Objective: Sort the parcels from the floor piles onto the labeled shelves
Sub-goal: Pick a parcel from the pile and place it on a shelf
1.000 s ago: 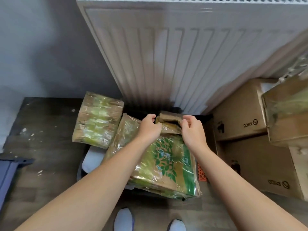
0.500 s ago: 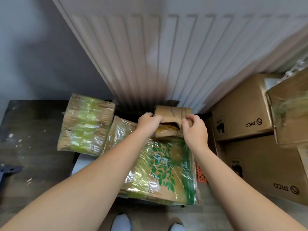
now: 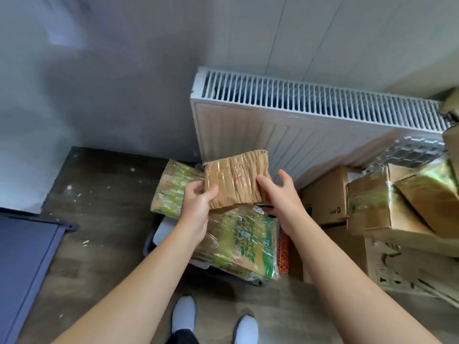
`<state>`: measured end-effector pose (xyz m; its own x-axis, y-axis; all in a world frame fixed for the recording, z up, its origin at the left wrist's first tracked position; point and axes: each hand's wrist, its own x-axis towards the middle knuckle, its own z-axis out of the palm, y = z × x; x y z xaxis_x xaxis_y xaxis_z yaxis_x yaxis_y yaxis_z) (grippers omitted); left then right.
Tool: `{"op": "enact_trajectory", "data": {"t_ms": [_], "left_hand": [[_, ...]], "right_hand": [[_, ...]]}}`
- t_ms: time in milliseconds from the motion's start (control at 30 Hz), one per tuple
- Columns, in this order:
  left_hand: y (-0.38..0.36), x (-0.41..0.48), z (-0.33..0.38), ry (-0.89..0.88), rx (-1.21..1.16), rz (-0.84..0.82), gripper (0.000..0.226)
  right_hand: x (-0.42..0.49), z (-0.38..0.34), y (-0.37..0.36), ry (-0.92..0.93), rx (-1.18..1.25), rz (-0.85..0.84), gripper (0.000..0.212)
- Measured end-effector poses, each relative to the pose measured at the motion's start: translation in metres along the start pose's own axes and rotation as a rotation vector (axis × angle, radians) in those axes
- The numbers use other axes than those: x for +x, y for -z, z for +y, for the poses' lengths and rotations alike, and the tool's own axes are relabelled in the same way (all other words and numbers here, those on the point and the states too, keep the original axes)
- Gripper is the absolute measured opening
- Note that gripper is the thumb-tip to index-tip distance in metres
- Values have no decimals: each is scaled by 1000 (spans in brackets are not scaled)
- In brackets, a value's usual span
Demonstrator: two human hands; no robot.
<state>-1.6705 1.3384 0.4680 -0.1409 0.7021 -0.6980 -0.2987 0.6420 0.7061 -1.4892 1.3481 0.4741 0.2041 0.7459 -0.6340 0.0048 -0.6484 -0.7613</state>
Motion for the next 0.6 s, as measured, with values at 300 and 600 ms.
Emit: {"op": "enact_trajectory", "data": {"t_ms": [300,600], "left_hand": [[47,-83,103,-70,29,173,37],[84,-116,154,78,-196,-20,25]], "right_hand": [[-101,-104,-48,551,-512,-128,107],[-149,-153,-82,775,-583,-283,31]]}}
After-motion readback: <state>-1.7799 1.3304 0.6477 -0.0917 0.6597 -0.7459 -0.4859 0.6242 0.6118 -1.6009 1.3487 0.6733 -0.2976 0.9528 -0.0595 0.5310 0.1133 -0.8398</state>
